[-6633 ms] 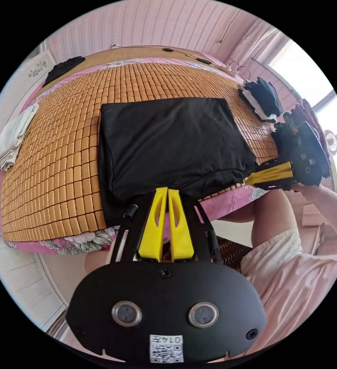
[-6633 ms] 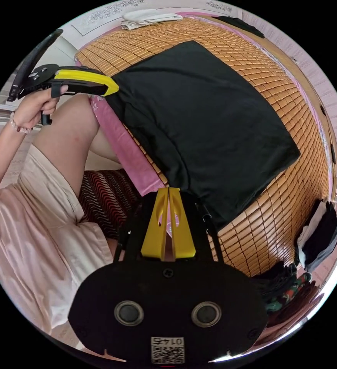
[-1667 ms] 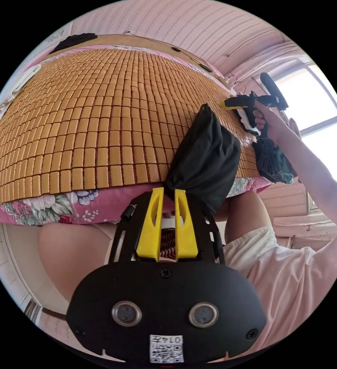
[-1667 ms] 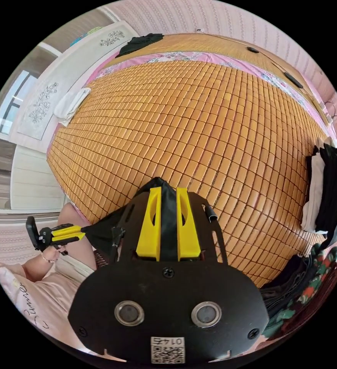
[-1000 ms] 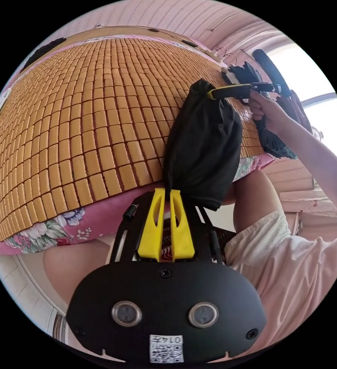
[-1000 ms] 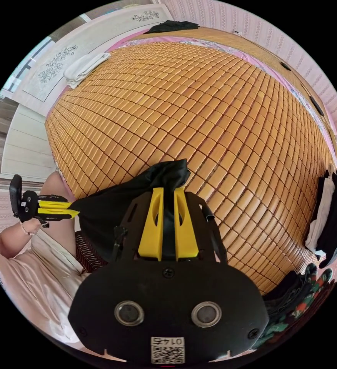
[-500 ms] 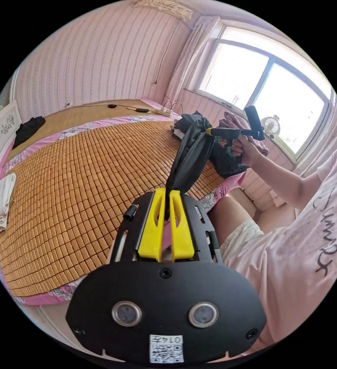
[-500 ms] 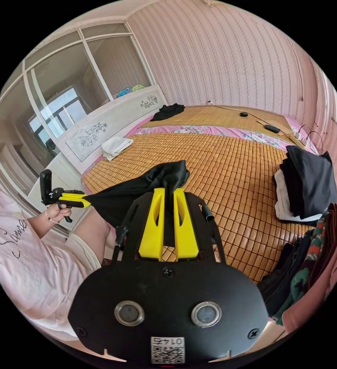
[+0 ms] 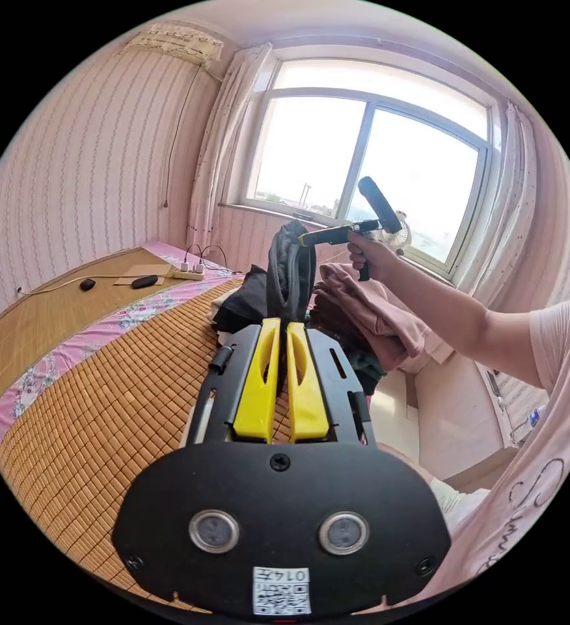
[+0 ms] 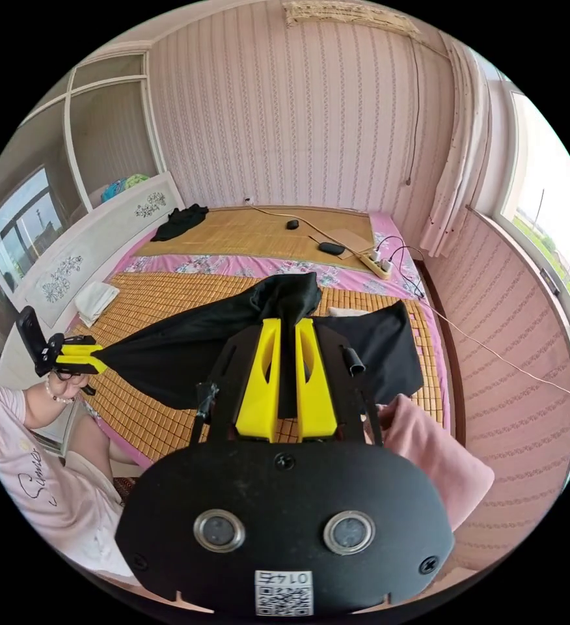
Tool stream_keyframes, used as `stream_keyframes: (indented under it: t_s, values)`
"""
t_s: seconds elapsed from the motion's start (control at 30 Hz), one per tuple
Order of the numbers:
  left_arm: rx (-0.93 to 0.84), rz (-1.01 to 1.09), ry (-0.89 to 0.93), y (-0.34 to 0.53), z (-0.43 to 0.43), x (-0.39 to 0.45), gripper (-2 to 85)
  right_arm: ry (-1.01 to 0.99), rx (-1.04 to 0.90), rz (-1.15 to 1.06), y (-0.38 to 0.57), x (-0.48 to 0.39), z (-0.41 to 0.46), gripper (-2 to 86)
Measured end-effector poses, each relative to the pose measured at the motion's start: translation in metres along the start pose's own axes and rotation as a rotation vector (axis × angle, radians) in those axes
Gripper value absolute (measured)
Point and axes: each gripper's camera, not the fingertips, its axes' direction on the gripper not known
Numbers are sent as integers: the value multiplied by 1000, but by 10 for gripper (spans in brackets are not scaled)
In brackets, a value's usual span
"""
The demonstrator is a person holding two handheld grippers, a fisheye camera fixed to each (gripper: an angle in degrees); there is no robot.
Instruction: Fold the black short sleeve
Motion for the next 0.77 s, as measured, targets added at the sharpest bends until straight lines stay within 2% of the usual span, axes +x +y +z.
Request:
stream_keyframes:
  t_s: [0.1, 0.2, 0.3, 0.33, 0.4, 0.47, 0.6, 0.77]
  values:
    - [6, -10, 103, -48, 46, -5, -9, 71, -41, 74, -23, 48, -2, 33]
    - [24, -163, 230, -84, 86, -37, -7, 115, -143, 164, -50, 91, 16, 41]
    - [-18, -265, 135, -109, 123, -78, 1, 190, -233, 247, -81, 119, 58, 62]
    - [-68, -344, 52, -111, 133, -100, 7, 218, -217, 295, -87, 123, 75, 92]
    - [-73, -425, 3, -103, 127, -131, 17, 209, -233, 369, -89, 121, 97, 113]
    - [-85, -461, -71, -82, 94, -158, 23, 218, -171, 353, -85, 103, 103, 115]
    - [-120, -402, -159, -22, 10, -164, 18, 176, -106, 127, -67, 21, 98, 115]
    - [-243, -468, -376, 118, -158, -116, 8, 6, -58, -160, 6, -119, 83, 110]
